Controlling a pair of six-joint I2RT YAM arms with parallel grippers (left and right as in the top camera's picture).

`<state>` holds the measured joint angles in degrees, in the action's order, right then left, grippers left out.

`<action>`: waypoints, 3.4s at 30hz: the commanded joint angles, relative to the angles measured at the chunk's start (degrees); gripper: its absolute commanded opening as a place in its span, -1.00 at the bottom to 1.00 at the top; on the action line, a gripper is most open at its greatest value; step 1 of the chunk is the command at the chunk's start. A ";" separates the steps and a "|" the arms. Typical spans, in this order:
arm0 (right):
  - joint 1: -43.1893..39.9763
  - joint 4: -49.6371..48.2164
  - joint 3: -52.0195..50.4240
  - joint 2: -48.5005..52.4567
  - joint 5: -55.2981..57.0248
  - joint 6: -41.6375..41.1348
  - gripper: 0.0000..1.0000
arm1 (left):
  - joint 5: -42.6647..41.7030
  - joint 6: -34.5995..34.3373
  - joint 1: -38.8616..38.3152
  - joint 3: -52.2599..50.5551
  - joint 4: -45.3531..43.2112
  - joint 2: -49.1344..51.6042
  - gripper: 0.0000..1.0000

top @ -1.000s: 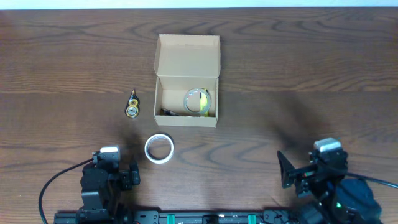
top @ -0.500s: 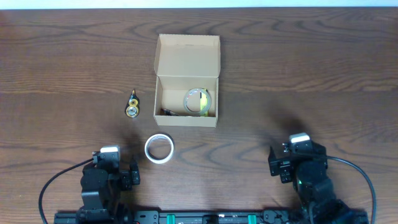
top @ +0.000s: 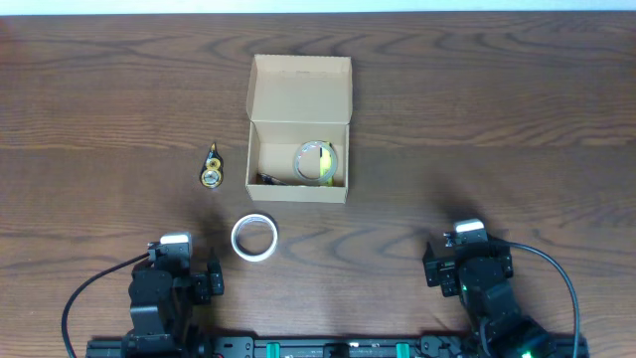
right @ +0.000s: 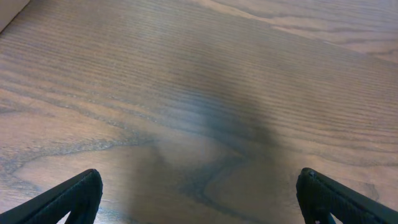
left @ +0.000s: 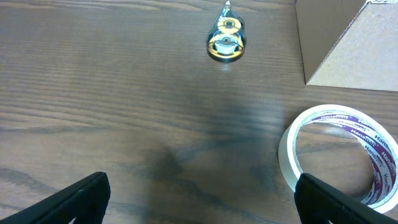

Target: Pack container

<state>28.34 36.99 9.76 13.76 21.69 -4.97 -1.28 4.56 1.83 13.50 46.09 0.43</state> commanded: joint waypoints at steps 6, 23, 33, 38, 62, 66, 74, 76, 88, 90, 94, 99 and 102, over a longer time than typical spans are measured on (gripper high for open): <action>-0.28 -0.17 -0.17 -0.24 0.74 0.33 0.99 | 0.37 0.17 0.02 -2.51 2.34 -0.22 0.91; -0.28 -0.17 -0.17 -0.24 0.74 0.35 0.99 | -3.15 0.13 0.02 7.39 -9.81 21.05 0.91; -0.28 -0.17 -0.17 -0.24 0.74 0.35 0.99 | -7.19 0.15 0.02 27.36 -14.95 47.67 0.91; -0.28 -0.17 -0.17 -0.24 0.74 0.35 0.98 | -8.46 0.13 0.02 35.08 -14.84 59.39 0.91; -0.28 -0.17 -0.17 -0.24 0.74 0.33 0.99 | -6.78 -3.06 0.07 55.15 -11.78 95.86 0.91; -0.28 -0.17 -0.17 -0.24 0.74 0.35 0.99 | -5.73 0.79 0.07 61.92 -5.29 101.24 0.91; -0.28 -0.17 -0.17 -0.24 0.74 0.33 0.99 | -5.57 1.70 0.02 65.92 -1.05 107.06 0.91; -0.28 -0.17 -0.17 -0.24 0.74 0.33 0.99 | -5.60 1.68 -0.02 65.92 -0.90 108.48 0.91; -0.28 -0.17 -0.17 -0.24 0.74 0.33 0.98 | -4.50 1.70 -0.04 65.92 0.50 114.42 0.91; -0.28 -0.17 -0.17 -0.24 0.74 0.35 0.98 | -4.24 1.70 -0.07 65.90 0.68 115.01 0.91; -0.28 -0.17 -0.17 -0.24 0.74 0.35 0.99 | -3.76 1.73 -0.33 65.92 1.27 116.08 0.92; -0.28 -0.17 -0.17 -0.24 0.74 0.33 0.99 | -2.49 2.36 -1.22 65.90 2.56 116.48 0.66; -0.28 -0.17 -0.17 -0.24 0.74 0.33 0.98 | -1.90 2.36 -1.70 65.90 2.62 116.48 0.50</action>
<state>28.34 36.77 9.67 13.76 21.69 -4.97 -4.36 6.39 0.45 78.48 48.27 116.05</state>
